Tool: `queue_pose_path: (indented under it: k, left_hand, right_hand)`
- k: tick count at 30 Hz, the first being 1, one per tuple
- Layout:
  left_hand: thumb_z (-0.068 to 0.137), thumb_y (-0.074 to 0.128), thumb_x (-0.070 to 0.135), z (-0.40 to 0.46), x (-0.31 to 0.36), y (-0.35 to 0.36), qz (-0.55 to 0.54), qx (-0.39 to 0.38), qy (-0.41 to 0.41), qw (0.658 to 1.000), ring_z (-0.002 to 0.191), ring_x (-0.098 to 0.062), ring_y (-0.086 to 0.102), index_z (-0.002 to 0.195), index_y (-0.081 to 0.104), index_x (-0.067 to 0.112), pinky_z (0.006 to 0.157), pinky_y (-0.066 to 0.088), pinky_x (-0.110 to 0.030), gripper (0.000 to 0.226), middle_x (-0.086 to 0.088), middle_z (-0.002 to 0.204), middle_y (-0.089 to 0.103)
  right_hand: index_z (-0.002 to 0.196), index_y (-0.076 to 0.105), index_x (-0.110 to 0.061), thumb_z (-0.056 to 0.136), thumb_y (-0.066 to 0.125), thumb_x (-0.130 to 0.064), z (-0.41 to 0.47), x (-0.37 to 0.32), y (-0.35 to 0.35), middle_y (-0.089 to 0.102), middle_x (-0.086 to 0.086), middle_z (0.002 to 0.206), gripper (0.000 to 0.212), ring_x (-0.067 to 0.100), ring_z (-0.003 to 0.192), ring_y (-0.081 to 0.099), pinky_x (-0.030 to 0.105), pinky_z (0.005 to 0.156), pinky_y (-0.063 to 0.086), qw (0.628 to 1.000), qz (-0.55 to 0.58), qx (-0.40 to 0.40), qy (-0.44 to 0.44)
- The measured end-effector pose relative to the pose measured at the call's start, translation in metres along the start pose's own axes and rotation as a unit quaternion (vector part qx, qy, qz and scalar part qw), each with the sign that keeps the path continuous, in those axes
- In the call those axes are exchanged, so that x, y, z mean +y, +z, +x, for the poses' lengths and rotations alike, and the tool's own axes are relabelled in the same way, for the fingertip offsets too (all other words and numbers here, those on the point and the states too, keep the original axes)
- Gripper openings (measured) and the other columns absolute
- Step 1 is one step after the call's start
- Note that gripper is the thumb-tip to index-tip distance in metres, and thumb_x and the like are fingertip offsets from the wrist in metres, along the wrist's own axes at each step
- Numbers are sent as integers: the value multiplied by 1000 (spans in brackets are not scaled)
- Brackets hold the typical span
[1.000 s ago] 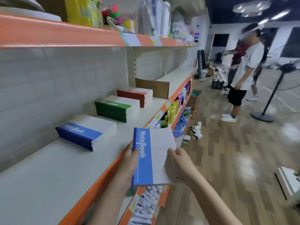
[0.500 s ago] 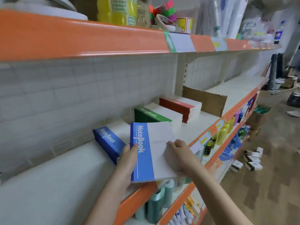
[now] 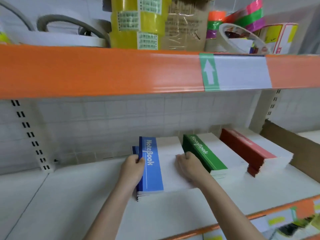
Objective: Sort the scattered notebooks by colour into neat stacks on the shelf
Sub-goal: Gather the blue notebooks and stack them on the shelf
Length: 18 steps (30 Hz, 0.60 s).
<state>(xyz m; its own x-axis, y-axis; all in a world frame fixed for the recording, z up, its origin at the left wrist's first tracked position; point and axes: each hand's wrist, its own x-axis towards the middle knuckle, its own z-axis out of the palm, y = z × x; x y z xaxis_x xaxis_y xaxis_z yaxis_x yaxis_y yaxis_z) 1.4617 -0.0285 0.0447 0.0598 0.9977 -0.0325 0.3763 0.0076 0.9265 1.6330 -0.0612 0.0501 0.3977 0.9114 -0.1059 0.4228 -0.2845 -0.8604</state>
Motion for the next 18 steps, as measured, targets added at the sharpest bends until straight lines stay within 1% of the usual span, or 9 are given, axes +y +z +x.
queue_pose_path:
  k: [2,4,6,9,10,12,13,16,18]
  left_hand:
    - [96,48,14,5,-1,-1,40,31,1,999,48,-14,32,59,34,14,47,21,-26,40,3,51,36]
    - [95,49,13,11,-3,-2,72,52,3,996,45,-11,30,55,33,16,44,21,-23,43,5,48,34]
    - [94,50,13,16,-7,-3,106,73,9,992,44,-10,29,54,32,16,42,20,-20,44,5,48,33]
    - [94,51,10,23,-13,-1,129,99,13,987,43,-9,30,53,34,15,36,23,-14,45,4,48,35]
    - [94,51,10,26,-15,0,141,103,10,985,45,-11,31,54,36,13,38,23,-14,43,2,50,36]
    - [94,51,11,31,-17,4,164,107,1,981,50,-16,33,60,40,8,49,29,-23,36,-3,56,38]
    - [95,50,12,33,-19,6,172,110,-3,979,51,-16,33,62,40,7,52,29,-25,35,-4,58,37]
    - [96,49,14,34,-24,12,189,116,-9,975,49,-14,28,57,34,7,51,28,-29,42,-1,63,29]
    - [97,48,14,35,-27,14,189,123,-10,974,51,-13,26,66,41,-8,51,32,-34,39,0,65,26]
  right_hand:
    - [66,41,-23,98,43,-25,10,-1,3,45,-5,70,32,17,73,48,27,74,39,999,-43,-20,-14]
    - [64,43,-19,97,42,-24,19,0,7,48,-2,67,33,17,69,49,27,69,41,995,-87,-35,-40]
    - [65,45,-18,97,42,-26,26,1,10,53,0,69,32,18,68,53,26,66,45,991,-116,-41,-60]
    - [68,46,-17,98,43,-27,33,3,16,55,1,72,32,13,59,52,18,49,41,984,-155,-38,-80]
    - [72,50,-14,98,44,-27,34,2,18,57,2,74,30,14,60,53,20,51,44,980,-173,-35,-88]
    - [86,59,-6,98,43,-28,36,2,22,61,8,82,29,21,68,58,30,65,52,972,-206,-23,-108]
    - [91,60,-4,98,43,-27,37,3,24,63,11,87,30,24,73,61,34,71,54,971,-208,-14,-116]
    - [98,59,-4,98,42,-27,38,7,27,61,14,102,29,27,83,64,39,79,54,969,-209,4,-131]
    - [101,59,-4,99,40,-28,38,10,28,54,12,110,31,27,87,63,39,84,52,965,-221,3,-139]
